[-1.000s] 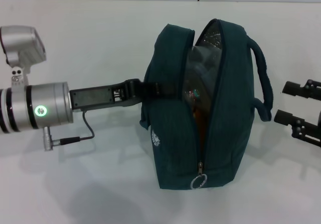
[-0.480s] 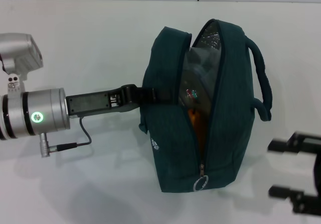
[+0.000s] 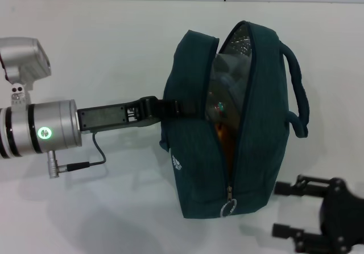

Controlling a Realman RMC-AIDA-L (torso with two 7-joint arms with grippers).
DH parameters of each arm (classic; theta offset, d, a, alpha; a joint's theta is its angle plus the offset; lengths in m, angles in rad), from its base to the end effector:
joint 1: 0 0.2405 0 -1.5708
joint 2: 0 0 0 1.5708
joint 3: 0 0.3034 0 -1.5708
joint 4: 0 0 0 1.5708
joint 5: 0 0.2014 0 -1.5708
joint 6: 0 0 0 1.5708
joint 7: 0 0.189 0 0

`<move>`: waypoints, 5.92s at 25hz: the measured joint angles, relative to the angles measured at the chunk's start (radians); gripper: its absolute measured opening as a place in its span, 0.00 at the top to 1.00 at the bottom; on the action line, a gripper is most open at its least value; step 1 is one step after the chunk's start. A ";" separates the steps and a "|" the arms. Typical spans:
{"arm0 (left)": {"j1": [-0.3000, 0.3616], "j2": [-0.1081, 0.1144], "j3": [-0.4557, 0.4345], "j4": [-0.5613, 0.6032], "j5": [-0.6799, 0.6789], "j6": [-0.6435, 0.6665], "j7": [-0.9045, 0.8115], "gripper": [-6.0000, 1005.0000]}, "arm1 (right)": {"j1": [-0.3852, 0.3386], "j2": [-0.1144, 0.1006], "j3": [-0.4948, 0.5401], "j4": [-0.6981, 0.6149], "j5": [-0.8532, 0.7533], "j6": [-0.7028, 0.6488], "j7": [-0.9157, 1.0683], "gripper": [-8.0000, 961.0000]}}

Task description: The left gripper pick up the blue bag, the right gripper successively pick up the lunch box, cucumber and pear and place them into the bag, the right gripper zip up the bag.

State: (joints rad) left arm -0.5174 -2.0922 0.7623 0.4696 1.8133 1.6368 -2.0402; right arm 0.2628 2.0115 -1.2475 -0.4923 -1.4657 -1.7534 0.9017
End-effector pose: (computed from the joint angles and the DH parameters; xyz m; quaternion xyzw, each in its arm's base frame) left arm -0.2496 0.3302 -0.0861 0.7645 0.5425 0.3425 0.0627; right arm 0.2870 0.2324 -0.0787 -0.9312 0.0830 0.3512 0.0509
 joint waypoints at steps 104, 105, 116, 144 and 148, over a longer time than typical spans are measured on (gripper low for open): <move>0.004 0.000 0.009 -0.020 -0.016 0.011 0.004 0.96 | 0.039 0.001 -0.500 0.077 0.476 0.344 -0.014 0.75; 0.004 0.000 0.009 -0.020 -0.016 0.011 0.005 0.96 | 0.038 0.001 -0.498 0.077 0.476 0.344 -0.014 0.75; 0.005 0.000 0.009 -0.020 -0.015 0.012 0.004 0.96 | 0.036 0.001 -0.489 0.077 0.476 0.344 -0.031 0.85; 0.017 0.003 0.009 -0.020 -0.024 0.029 0.102 0.73 | 0.018 -0.008 -0.418 0.074 0.466 0.234 -0.057 0.98; 0.017 0.005 0.008 -0.020 -0.025 0.029 0.117 0.58 | 0.019 -0.008 -0.410 0.068 0.468 0.222 -0.057 0.98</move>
State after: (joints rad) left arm -0.5000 -2.0875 0.7707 0.4495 1.7881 1.6658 -1.9236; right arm 0.2821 2.0035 -1.6577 -0.4243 -0.9981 -1.5310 0.8442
